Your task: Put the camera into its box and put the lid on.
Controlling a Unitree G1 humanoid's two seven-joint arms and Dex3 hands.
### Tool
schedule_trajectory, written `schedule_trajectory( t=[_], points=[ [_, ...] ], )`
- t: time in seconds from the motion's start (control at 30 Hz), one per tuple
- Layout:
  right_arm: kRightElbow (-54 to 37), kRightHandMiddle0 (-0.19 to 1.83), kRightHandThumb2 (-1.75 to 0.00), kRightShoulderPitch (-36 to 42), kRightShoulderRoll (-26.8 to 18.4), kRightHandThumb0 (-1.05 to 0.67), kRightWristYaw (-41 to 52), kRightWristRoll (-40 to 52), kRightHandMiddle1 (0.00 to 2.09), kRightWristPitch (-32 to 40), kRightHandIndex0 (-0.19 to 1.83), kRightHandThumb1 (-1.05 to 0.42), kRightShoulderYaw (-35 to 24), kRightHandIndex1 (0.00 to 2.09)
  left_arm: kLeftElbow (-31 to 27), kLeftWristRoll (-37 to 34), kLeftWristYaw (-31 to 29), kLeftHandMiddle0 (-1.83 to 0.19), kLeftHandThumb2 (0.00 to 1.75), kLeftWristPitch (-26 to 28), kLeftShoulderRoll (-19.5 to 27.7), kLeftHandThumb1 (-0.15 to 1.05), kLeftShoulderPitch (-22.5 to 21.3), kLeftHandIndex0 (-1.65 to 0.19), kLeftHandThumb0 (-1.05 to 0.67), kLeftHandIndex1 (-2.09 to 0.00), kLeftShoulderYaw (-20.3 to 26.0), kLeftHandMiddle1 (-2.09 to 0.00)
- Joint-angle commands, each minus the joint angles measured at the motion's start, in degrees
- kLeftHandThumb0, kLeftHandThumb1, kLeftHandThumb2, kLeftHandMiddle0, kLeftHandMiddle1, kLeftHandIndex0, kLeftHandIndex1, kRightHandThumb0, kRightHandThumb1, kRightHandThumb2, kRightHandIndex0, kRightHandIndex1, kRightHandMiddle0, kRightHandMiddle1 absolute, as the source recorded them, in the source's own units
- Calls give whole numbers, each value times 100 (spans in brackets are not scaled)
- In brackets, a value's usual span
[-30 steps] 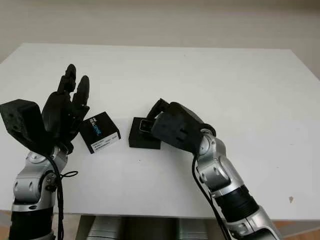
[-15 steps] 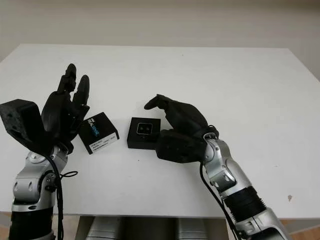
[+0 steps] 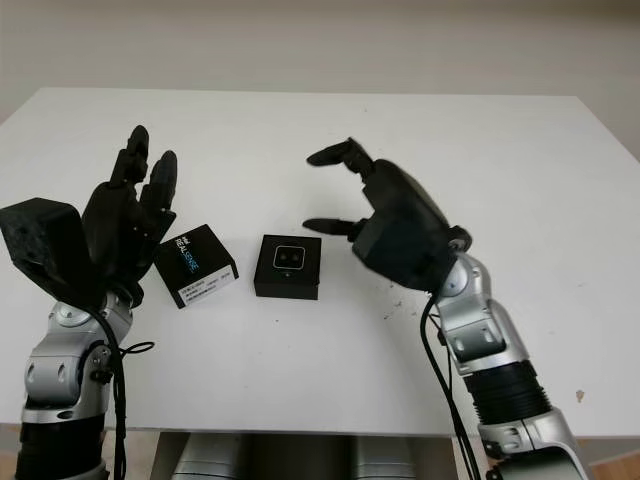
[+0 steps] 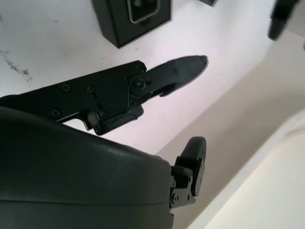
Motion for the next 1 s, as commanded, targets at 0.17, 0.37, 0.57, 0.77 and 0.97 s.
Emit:
schedule_trajectory(
  t=[0.17,0.37,0.57,0.77,0.97],
  points=[
    [-296,-15,-25,-427,-64,-64,228,918,101,967,20,-105,-779,6,-266,944,-889,-18,9,-263,1356,103,361,-12,-65,-17,-345,-9],
    [-229,-19,-43,-614,-264,-68,663,1675,76,1374,8,-105,-1234,1,-308,1627,-1622,-8,5,-417,2286,100,621,-7,-75,-9,-494,-4],
    [-183,-19,-46,-679,-240,-70,546,2046,74,1432,6,-105,-1521,1,-149,1729,-2211,0,5,-768,2738,98,852,-4,-75,-6,-518,-3],
    [-145,-18,-46,-726,-338,-69,398,2072,82,1558,9,-105,-1582,3,-34,2112,-2410,4,5,-904,2976,98,892,-6,-80,-6,-677,-3],
    [-156,-19,-49,-737,-312,-67,304,2166,95,1746,9,-105,-1636,4,167,2639,-2209,6,5,-1266,2901,97,1023,1,-84,-3,-994,-4]
  ],
)
